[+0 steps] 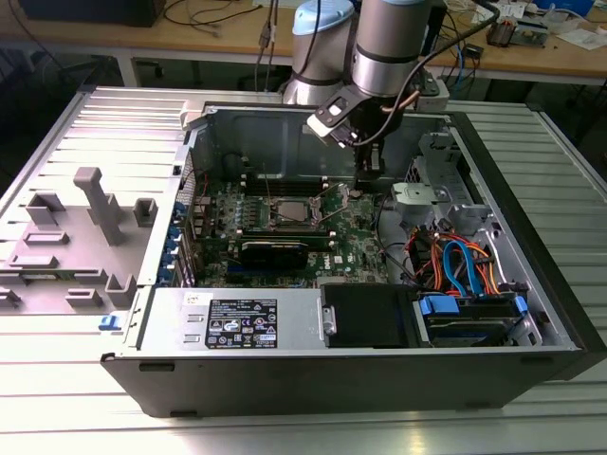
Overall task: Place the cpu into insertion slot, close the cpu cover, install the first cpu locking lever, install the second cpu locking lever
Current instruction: 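Close the cpu cover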
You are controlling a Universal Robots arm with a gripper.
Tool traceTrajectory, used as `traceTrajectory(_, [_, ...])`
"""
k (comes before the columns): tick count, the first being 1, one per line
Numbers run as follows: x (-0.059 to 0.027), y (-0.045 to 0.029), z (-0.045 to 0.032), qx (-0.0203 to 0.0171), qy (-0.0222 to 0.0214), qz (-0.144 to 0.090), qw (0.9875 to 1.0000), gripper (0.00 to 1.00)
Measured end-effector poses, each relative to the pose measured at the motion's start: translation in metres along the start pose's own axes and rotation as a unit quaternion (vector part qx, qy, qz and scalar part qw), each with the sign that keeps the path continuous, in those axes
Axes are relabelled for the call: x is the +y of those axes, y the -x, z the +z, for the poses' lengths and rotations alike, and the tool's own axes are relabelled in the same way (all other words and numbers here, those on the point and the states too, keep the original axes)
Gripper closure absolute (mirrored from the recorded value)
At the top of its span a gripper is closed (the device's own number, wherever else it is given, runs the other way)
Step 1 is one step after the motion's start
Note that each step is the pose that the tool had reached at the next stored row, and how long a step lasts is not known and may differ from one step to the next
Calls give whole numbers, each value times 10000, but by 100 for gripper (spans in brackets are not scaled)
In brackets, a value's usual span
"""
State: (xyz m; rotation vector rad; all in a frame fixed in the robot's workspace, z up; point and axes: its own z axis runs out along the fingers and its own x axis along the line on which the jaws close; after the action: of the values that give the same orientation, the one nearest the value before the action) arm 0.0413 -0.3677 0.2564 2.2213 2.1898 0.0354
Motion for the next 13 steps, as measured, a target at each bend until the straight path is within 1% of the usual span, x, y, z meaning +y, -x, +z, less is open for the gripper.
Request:
traceTrajectory(2, [-1, 8, 56, 0, -53, -4, 10000, 89])
traceTrajectory(4, [-3, 30, 116, -2, -128, -5, 9999, 89])
traceTrajectory(5, [-3, 38, 127, -2, -139, -6, 9999, 89])
traceTrajectory(8, [-4, 46, 148, -1, -143, -5, 9999, 89])
traceTrajectory(13, [-4, 47, 153, -1, -143, -11, 9999, 89])
